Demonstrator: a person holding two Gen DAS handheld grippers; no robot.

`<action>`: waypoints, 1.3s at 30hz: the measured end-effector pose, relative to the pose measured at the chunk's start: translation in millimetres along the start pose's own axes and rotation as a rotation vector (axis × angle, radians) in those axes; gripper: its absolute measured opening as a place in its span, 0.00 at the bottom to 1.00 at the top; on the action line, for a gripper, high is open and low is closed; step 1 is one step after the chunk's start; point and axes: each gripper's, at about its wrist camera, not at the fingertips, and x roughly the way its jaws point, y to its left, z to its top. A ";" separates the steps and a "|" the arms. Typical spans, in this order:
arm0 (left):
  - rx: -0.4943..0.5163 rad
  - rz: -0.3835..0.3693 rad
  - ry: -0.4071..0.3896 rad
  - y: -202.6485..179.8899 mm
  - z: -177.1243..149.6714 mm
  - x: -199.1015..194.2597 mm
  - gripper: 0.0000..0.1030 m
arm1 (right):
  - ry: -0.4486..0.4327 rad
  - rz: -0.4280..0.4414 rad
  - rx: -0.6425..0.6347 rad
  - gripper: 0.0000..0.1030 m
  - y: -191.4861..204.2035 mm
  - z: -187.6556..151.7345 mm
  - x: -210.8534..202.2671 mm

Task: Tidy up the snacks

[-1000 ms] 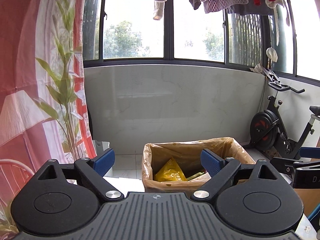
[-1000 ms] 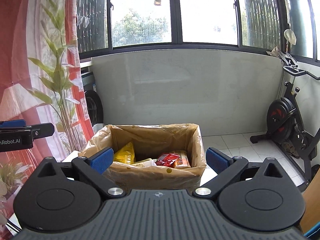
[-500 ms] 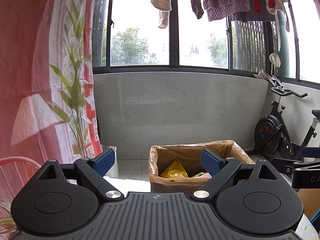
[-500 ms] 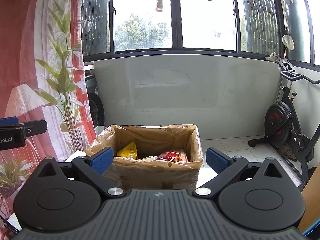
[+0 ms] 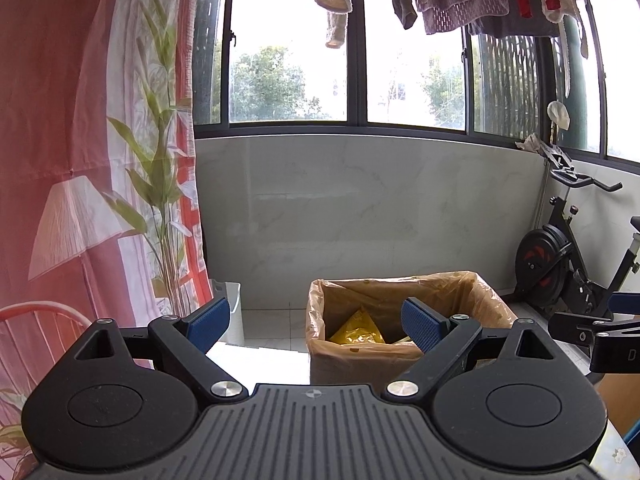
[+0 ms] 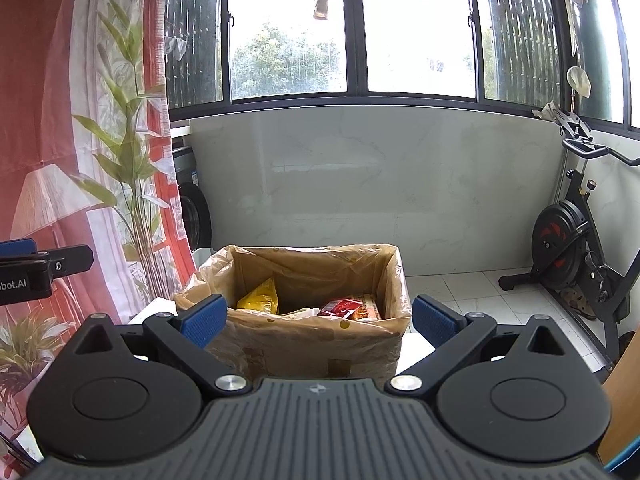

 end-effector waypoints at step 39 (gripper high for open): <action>-0.020 0.006 0.013 4.4 0.9 3.3 0.91 | 0.005 0.006 0.006 0.98 0.2 3.5 3.6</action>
